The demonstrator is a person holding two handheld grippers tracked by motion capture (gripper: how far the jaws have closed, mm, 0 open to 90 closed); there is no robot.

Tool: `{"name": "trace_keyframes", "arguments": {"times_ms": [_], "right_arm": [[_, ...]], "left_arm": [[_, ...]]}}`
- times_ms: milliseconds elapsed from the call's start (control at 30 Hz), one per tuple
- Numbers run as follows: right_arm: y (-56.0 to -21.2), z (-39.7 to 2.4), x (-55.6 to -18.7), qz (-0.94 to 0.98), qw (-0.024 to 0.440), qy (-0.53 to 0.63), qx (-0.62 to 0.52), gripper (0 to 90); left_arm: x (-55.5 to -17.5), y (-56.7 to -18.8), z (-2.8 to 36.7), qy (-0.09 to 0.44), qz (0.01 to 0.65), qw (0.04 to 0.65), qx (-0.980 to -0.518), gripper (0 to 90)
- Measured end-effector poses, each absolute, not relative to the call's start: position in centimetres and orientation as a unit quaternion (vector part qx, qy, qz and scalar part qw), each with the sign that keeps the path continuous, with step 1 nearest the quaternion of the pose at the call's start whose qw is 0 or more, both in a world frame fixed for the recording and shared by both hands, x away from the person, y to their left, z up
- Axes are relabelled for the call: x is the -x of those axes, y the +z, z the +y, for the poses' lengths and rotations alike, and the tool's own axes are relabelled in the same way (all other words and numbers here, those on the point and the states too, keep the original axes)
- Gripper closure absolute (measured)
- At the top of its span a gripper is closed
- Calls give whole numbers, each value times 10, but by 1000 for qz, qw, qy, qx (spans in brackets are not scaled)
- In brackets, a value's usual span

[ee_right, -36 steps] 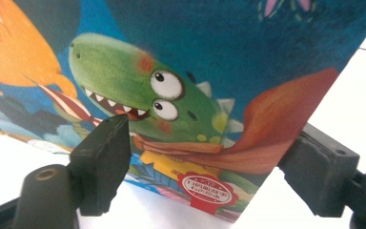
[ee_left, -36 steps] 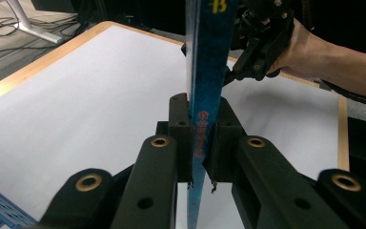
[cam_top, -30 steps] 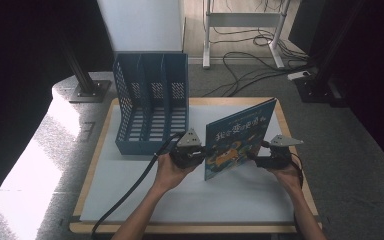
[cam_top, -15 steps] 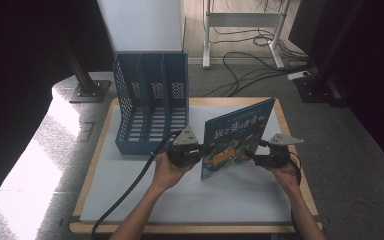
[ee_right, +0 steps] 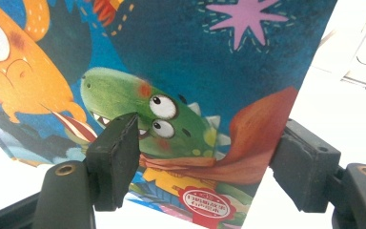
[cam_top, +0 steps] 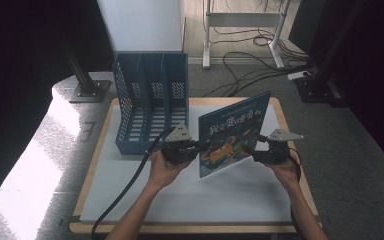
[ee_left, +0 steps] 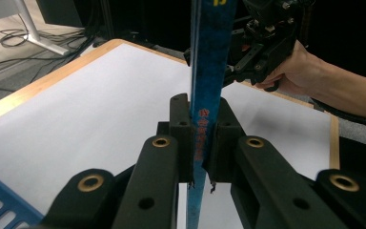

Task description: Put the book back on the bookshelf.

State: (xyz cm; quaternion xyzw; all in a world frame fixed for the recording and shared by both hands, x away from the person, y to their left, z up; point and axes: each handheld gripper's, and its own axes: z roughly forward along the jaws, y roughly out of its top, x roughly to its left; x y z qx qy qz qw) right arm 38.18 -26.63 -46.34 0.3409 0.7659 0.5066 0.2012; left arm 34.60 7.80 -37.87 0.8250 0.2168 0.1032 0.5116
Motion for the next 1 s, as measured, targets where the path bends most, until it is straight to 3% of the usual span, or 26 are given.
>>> {"name": "trace_keyframes", "arguments": {"times_ms": [1000], "right_arm": [[-412, -189, -415, 781, 185, 521, -291, 288]], "left_arm": [[-346, -328, 151, 124, 268, 518, -802, 833]]}}
